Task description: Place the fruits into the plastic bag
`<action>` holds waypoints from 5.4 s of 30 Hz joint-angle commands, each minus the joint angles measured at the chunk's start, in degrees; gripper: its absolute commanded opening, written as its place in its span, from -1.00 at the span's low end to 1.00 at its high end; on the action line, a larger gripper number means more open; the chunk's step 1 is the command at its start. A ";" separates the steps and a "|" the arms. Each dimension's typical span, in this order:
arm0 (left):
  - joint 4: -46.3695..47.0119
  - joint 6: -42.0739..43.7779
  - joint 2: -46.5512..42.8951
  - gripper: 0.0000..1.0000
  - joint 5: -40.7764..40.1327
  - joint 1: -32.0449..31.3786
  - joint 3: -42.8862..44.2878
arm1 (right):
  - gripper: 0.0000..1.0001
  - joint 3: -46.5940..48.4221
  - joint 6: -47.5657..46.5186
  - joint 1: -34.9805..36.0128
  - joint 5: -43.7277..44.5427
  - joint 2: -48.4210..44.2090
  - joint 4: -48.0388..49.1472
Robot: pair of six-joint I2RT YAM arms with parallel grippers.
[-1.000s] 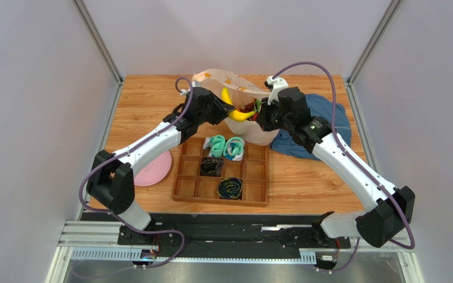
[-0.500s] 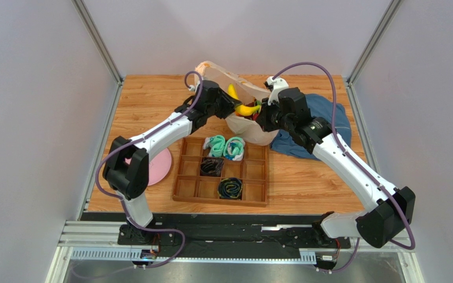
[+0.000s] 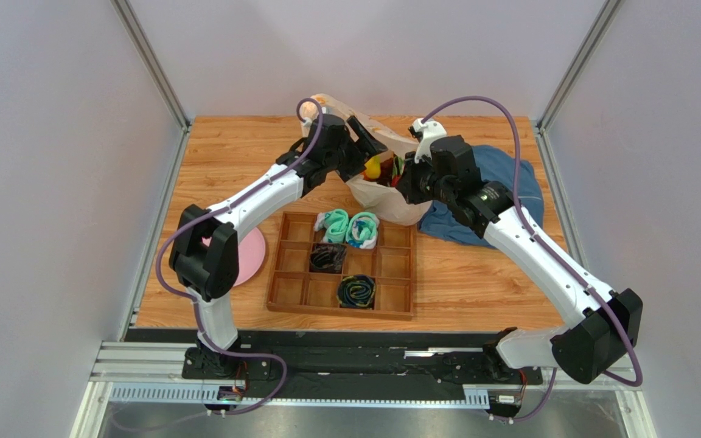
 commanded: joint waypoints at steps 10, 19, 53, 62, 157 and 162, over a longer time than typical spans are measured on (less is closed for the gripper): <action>6.77 25.57 -14.16 0.75 4.51 -0.01 -4.70 | -0.92 0.97 -0.19 0.14 0.55 -1.41 1.74; 3.62 38.51 -21.55 0.73 12.89 5.51 -6.11 | -0.91 0.79 0.08 0.23 0.29 -0.97 1.75; 0.26 45.22 -8.64 0.51 10.06 18.27 0.74 | -0.91 6.24 -0.10 0.22 1.43 4.21 -2.74; 8.34 41.52 -8.02 0.25 16.21 19.68 -1.72 | -0.90 8.00 -0.19 0.14 1.43 5.97 -3.97; 10.38 45.12 -22.61 0.83 14.73 27.15 -4.00 | 0.38 37.62 -13.99 -3.47 8.65 25.05 6.93; 6.16 45.56 -28.04 0.88 10.69 27.15 -6.10 | 0.92 33.67 -10.83 -3.47 6.36 18.46 9.03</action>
